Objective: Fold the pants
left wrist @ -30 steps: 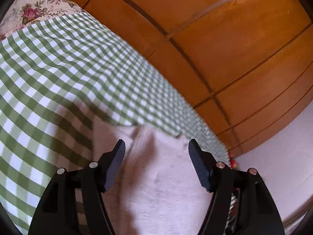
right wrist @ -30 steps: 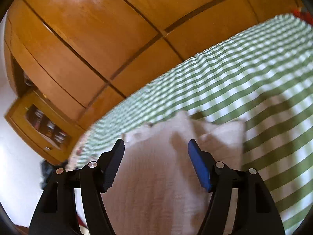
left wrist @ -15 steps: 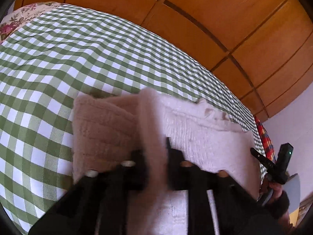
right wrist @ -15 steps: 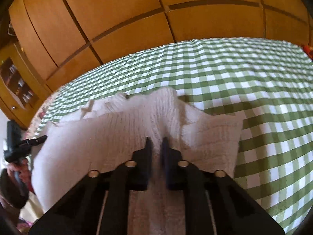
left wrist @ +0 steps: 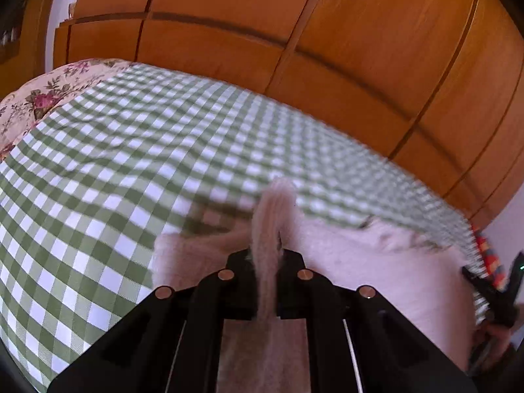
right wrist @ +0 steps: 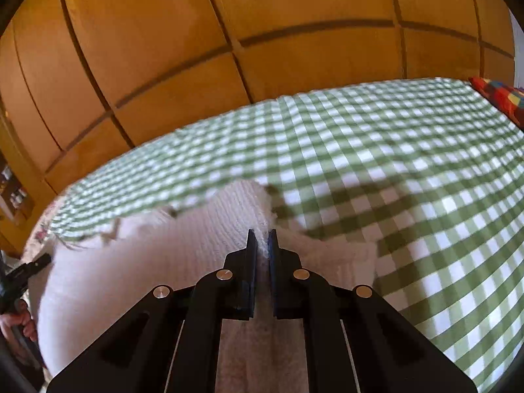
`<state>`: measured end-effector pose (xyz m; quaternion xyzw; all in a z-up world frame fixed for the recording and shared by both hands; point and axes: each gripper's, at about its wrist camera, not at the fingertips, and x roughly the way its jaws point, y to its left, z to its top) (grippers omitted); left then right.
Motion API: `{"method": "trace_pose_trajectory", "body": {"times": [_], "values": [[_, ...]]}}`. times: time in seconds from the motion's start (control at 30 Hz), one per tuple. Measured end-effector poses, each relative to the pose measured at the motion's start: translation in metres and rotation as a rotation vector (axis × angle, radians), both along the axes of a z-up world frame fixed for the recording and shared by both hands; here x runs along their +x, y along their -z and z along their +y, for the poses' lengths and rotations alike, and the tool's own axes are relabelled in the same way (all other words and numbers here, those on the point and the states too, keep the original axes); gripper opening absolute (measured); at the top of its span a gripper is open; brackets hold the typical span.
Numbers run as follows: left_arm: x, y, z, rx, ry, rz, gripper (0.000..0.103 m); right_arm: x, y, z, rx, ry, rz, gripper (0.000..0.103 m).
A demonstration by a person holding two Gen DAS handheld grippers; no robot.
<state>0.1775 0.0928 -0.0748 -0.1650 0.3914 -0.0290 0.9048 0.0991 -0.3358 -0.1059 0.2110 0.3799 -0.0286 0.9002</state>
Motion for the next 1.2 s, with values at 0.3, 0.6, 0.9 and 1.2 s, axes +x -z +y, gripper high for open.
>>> {"method": "trace_pose_trajectory", "body": {"times": [0.3, 0.6, 0.9, 1.2], "values": [[-0.001, 0.019, -0.001, 0.008, 0.014, 0.018, 0.015, 0.007, 0.02, 0.004, -0.042, 0.018, 0.05, 0.012], [-0.026, -0.009, -0.026, 0.099, 0.045, -0.062, 0.07, 0.006, 0.019, 0.009, -0.088, 0.033, 0.053, 0.018], [-0.057, -0.047, -0.066, 0.084, 0.135, -0.131, 0.077, 0.0, 0.016, 0.004, -0.041, 0.024, 0.042, 0.036], [-0.067, -0.059, -0.083, 0.062, 0.176, -0.142, 0.081, -0.032, -0.042, 0.031, -0.146, -0.016, -0.114, 0.054]]}}
